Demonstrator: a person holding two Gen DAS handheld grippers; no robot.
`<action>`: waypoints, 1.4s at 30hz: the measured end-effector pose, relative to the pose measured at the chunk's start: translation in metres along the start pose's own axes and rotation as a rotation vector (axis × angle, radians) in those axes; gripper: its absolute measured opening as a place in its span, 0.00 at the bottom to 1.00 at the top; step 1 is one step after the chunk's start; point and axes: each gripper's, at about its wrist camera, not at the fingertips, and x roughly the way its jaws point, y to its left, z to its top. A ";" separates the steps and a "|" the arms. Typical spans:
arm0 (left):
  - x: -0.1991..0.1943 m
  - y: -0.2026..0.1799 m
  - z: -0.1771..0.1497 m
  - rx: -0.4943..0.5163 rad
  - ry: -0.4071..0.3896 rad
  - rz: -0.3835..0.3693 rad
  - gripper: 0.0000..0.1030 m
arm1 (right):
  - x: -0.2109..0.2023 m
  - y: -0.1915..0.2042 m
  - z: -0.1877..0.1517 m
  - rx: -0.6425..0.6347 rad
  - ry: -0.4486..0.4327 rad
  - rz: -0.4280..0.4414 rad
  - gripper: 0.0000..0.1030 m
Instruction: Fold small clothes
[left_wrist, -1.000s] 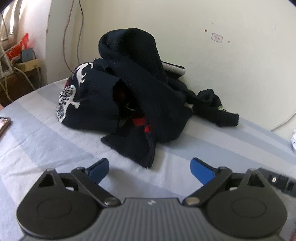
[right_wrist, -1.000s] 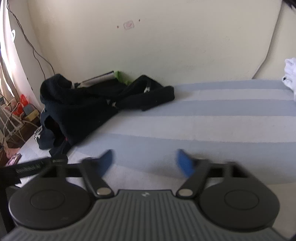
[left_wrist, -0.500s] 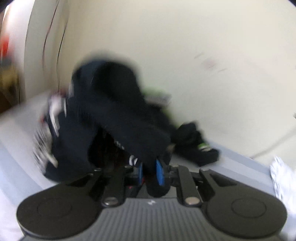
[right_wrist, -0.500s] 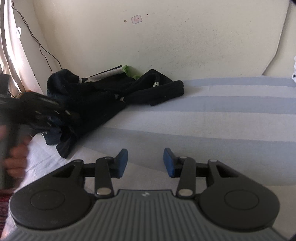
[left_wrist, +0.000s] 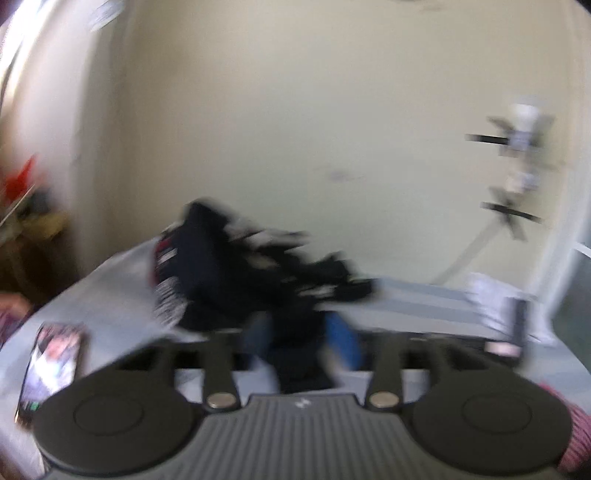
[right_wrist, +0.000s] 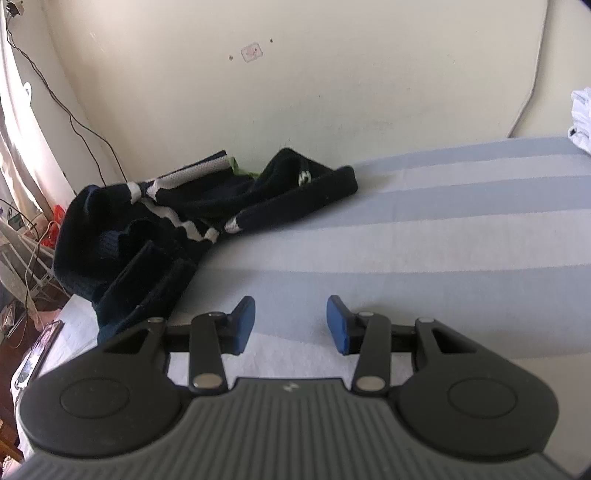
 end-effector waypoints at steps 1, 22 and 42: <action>0.013 0.010 0.007 -0.039 0.008 0.032 0.63 | -0.001 0.002 0.000 -0.008 -0.010 0.001 0.45; 0.099 0.109 0.030 -0.116 0.047 0.053 0.09 | 0.248 0.085 0.160 0.050 0.198 0.191 0.17; 0.065 0.021 0.018 0.066 0.024 -0.344 0.31 | -0.250 -0.067 0.056 -0.046 -0.369 -0.387 0.16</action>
